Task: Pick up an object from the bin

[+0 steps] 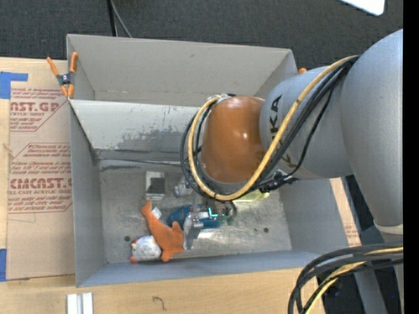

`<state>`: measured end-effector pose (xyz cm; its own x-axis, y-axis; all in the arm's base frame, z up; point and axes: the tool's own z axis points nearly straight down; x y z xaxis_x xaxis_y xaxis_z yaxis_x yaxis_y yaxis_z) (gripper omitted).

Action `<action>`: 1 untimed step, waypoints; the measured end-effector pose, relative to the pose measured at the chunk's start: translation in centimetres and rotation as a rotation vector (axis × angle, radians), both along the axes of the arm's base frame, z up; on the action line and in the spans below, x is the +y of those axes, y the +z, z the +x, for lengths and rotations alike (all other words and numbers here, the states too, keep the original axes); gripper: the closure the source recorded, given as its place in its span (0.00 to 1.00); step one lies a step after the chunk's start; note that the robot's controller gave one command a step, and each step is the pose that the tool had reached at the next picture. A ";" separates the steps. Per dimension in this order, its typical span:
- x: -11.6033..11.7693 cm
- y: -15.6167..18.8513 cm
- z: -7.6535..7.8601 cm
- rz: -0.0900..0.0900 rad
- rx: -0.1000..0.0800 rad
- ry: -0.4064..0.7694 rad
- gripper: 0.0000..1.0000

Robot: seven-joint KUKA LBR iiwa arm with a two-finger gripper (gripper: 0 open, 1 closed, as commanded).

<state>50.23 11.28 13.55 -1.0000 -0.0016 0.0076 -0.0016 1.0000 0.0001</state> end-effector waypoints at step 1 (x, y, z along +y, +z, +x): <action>0.0 0.3 0.2 0.001 -0.007 -0.001 0.00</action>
Offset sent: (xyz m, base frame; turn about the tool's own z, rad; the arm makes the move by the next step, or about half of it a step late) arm -0.0172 0.0227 -0.0655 -0.5492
